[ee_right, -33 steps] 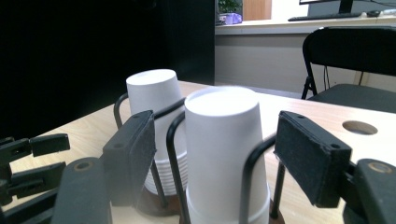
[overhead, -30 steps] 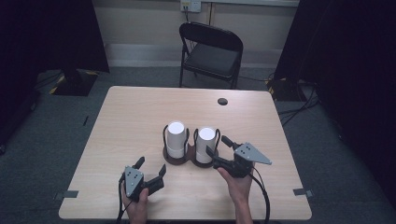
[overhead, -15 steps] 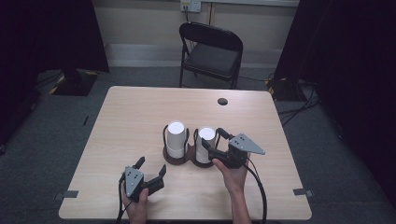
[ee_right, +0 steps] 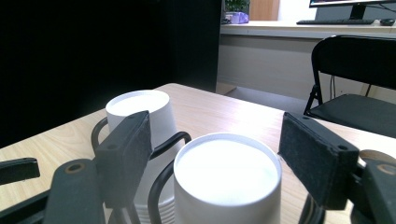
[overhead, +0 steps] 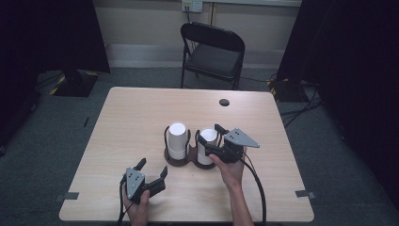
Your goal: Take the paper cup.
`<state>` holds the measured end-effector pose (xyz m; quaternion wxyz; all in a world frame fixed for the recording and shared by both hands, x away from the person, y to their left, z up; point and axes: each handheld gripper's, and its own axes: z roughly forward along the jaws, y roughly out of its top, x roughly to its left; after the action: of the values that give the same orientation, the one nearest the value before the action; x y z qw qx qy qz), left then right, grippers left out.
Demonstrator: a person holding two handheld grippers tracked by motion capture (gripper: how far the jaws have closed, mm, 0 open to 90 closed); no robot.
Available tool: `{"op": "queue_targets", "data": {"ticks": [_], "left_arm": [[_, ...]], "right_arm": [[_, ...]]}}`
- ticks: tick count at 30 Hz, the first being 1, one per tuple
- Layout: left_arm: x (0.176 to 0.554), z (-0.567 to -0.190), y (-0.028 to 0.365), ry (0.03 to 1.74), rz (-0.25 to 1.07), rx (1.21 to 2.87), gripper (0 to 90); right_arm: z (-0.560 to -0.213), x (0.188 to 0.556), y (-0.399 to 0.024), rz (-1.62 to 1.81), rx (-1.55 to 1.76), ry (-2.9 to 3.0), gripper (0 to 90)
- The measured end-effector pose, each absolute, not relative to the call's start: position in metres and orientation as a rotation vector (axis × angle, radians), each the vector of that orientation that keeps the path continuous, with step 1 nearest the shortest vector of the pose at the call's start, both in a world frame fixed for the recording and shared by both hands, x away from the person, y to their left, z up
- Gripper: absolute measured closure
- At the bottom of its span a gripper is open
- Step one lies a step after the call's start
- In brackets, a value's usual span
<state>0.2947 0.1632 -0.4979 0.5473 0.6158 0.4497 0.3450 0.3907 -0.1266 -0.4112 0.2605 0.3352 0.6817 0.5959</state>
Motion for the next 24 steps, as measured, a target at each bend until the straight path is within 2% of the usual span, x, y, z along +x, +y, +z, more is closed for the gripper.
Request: {"op": "queue_targets", "data": {"ticks": [8, 24], "left_arm": [[0.295, -0.498, 0.163, 1.066, 0.82, 1.451, 15.8], [0.294, -0.498, 0.163, 1.064, 0.822, 1.455, 15.8]], "right_arm": [[-0.419, 0.398, -0.123, 1.582, 0.943, 1.879, 24.6], [-0.426, 0.403, -0.119, 1.548, 0.956, 1.908, 29.5]]}}
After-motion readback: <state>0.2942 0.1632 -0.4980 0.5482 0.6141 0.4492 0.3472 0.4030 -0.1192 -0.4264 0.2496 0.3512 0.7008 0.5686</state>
